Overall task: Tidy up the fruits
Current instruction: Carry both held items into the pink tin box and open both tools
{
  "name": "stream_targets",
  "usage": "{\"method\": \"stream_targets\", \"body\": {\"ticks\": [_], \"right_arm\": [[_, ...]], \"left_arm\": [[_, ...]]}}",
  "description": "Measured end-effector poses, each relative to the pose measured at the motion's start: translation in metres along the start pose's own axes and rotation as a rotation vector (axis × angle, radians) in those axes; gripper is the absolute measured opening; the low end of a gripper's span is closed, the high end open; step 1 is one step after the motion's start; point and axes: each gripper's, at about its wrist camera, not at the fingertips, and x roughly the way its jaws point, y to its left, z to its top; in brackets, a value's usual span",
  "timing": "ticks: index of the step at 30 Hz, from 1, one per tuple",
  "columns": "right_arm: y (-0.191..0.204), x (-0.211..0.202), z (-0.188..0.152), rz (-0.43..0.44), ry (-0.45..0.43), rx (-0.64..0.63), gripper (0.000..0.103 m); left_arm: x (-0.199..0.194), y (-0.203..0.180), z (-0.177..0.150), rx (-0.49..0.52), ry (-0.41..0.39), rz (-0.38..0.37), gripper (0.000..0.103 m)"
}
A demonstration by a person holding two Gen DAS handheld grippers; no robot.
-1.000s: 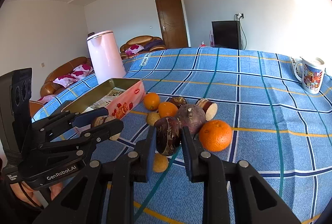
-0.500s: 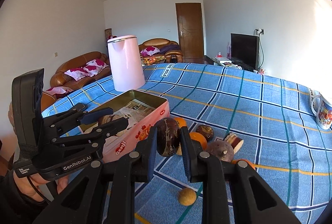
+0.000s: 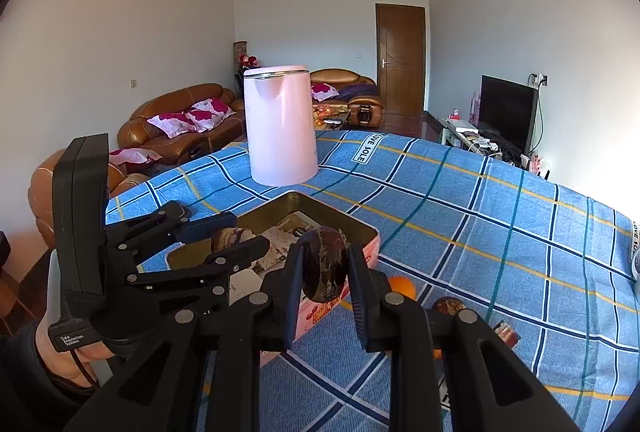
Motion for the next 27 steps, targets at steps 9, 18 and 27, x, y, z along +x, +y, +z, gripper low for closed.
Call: {"method": "stream_targets", "body": {"ticks": [9,18,27], "right_arm": [[0.009,0.028,0.005,0.025,0.034,-0.009,0.023],[0.017,0.053,0.005,0.037,0.075,-0.009,0.023],[0.021,0.073,0.000,0.048,0.119,-0.002,0.024]], "left_arm": [[0.014,0.016,0.003,-0.009,0.022,0.024,0.043],[0.029,0.025,0.004,-0.008,0.059,0.031,0.043],[0.036,0.029,0.004,0.001,0.095,0.031,0.043]]}}
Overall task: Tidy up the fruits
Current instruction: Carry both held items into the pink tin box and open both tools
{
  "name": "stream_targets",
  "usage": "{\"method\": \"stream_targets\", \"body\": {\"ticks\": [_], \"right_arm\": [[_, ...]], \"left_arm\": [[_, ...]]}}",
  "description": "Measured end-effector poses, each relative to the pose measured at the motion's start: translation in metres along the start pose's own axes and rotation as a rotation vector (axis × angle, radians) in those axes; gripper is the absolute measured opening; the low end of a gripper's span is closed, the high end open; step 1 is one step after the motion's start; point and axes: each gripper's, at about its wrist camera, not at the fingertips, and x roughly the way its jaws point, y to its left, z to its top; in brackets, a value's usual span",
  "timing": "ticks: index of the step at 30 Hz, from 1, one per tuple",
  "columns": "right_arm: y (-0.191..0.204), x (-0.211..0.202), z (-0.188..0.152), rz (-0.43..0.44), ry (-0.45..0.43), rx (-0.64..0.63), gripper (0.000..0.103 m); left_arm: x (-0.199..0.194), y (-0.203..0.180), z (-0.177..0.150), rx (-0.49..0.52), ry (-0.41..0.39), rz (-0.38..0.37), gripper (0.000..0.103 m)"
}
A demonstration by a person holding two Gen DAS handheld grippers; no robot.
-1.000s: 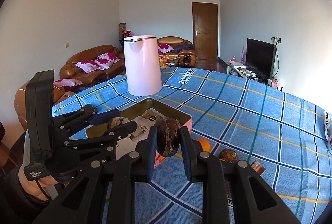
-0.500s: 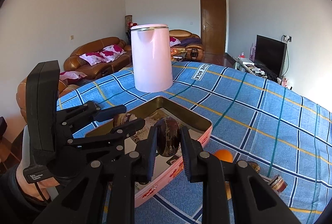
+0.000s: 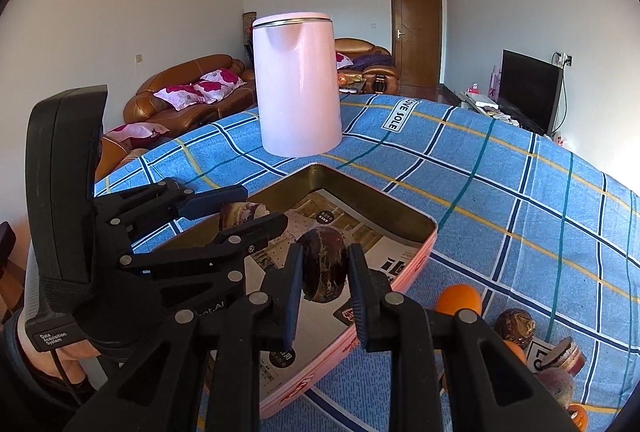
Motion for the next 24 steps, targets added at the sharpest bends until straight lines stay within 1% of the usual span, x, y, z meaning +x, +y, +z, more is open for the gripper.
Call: {"method": "stream_targets", "body": {"ticks": [14,16,20,23,24], "right_arm": [[0.004,0.026,-0.009,-0.007,0.076,-0.019,0.024],[0.006,0.030,-0.011,-0.008,0.087,-0.023,0.024],[0.006,0.033,-0.013,-0.002,0.095,-0.019,0.024],[0.005,0.030,-0.015,-0.005,0.089,-0.016,0.025],[0.005,0.027,-0.015,-0.008,0.086,-0.016,0.027]], "left_arm": [[0.011,0.001,0.000,0.032,0.057,0.023,0.043],[0.012,0.001,0.000,0.038,0.065,0.036,0.044],[0.009,0.003,-0.001,0.028,0.053,0.045,0.044],[0.004,0.002,-0.001,0.024,0.042,0.052,0.050],[0.001,0.002,-0.001,0.017,0.036,0.053,0.058]]}}
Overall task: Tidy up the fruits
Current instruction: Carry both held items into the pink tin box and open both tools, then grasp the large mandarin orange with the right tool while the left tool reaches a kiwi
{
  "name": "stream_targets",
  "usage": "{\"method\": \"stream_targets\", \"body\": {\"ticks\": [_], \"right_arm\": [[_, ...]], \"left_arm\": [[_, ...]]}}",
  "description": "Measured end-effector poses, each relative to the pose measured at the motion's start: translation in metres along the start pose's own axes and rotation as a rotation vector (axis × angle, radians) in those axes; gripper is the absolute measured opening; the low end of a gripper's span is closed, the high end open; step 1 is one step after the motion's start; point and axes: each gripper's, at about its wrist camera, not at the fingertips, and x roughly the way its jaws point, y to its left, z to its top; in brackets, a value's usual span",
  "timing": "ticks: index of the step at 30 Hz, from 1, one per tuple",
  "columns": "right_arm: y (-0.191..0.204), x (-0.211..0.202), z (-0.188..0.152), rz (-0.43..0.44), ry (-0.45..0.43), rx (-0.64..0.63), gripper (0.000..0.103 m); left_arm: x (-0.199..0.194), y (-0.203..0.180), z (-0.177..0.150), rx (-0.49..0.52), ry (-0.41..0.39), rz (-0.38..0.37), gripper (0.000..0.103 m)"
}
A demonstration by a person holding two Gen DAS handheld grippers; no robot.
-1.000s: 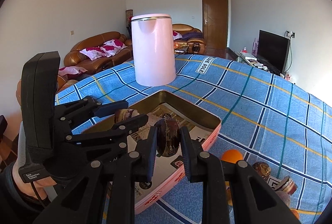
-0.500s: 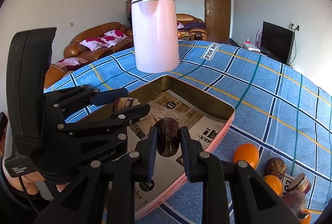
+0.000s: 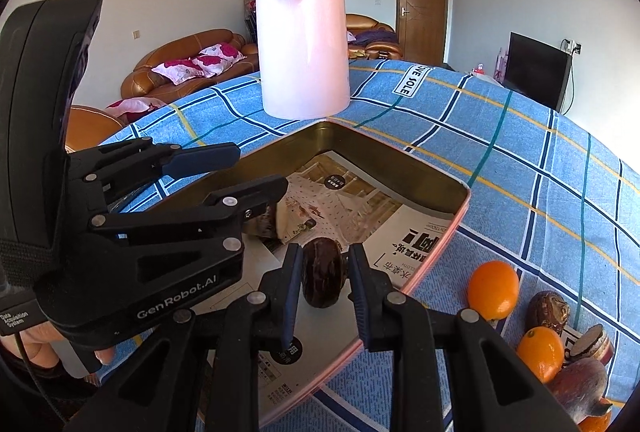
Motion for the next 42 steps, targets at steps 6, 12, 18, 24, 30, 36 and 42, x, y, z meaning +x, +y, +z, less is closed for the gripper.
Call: {"method": "stream_targets", "body": {"ticks": [6,12,18,24,30,36,42], "right_arm": [[-0.014,-0.051,-0.017,-0.033,-0.085,0.012,0.067],[-0.060,-0.113,-0.061,-0.180,-0.143,0.093,0.069],[-0.116,-0.127,-0.099,-0.412,-0.064,0.190,0.070],[-0.140,-0.100,-0.100,-0.331,0.045,0.251,0.070],[-0.141,-0.094,-0.107,-0.299,0.080,0.259,0.049],[-0.129,-0.131,-0.125,-0.318,-0.025,0.298,0.049],[-0.132,-0.142,-0.142,-0.334,-0.057,0.333,0.049]], "left_arm": [[-0.033,-0.009,0.000,-0.036,-0.092,-0.041,0.076],[-0.048,-0.051,-0.003,-0.005,-0.119,-0.142,0.077],[-0.045,-0.107,-0.010,0.073,-0.081,-0.245,0.077],[-0.039,-0.137,-0.020,0.116,-0.037,-0.286,0.077],[-0.044,-0.145,-0.026,0.133,-0.024,-0.327,0.077],[-0.051,-0.162,-0.031,0.171,-0.017,-0.382,0.077],[-0.047,-0.187,-0.039,0.238,0.023,-0.408,0.077]]}}
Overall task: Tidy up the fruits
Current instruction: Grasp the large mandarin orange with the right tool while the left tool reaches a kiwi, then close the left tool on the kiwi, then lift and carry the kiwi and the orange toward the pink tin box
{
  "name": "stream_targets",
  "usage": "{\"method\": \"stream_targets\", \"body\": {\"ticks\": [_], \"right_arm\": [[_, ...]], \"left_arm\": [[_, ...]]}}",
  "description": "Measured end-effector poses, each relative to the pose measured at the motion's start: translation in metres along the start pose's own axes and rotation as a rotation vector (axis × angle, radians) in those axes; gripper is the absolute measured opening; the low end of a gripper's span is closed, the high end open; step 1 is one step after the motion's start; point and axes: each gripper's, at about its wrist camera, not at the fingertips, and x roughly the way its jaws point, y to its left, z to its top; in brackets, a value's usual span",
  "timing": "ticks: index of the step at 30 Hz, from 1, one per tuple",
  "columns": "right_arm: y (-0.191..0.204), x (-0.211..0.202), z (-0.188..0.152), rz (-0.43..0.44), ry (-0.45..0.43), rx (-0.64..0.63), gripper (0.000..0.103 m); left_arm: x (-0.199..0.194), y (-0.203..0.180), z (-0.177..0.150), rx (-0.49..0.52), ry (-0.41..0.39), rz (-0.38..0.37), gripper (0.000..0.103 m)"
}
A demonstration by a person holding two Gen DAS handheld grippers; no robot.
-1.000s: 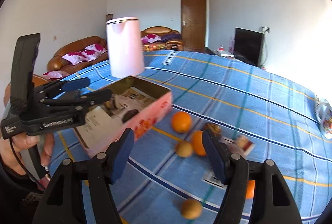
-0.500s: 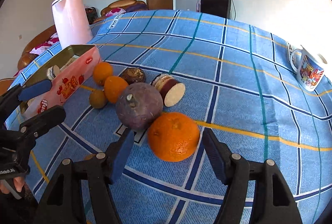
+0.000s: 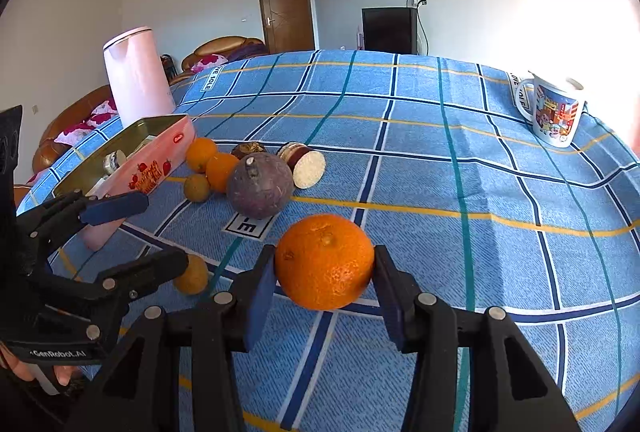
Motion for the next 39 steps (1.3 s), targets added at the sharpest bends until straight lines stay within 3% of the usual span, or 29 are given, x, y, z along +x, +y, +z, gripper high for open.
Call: {"method": "stream_targets", "body": {"ticks": [3,7,12,21,31,39], "right_arm": [[-0.005,0.004,0.000,0.009,0.007,0.018,0.049],[-0.004,0.008,-0.002,0.018,0.022,0.012,0.049],[-0.007,0.008,-0.003,0.027,0.019,0.030,0.049],[-0.003,-0.010,-0.007,0.046,-0.095,0.005,0.049],[-0.001,-0.019,-0.009,0.055,-0.161,-0.007,0.049],[0.000,-0.023,-0.011,0.059,-0.188,-0.011,0.049]], "left_arm": [[0.004,-0.006,0.001,0.023,0.021,-0.006,0.075],[0.015,-0.011,0.001,0.030,0.075,-0.043,0.046],[0.021,-0.013,-0.003,0.022,0.106,-0.085,0.028],[0.004,0.002,0.000,-0.055,-0.002,-0.073,0.028],[-0.010,0.004,0.003,-0.045,-0.108,-0.001,0.028],[-0.016,0.003,0.002,-0.029,-0.146,0.038,0.028]]}}
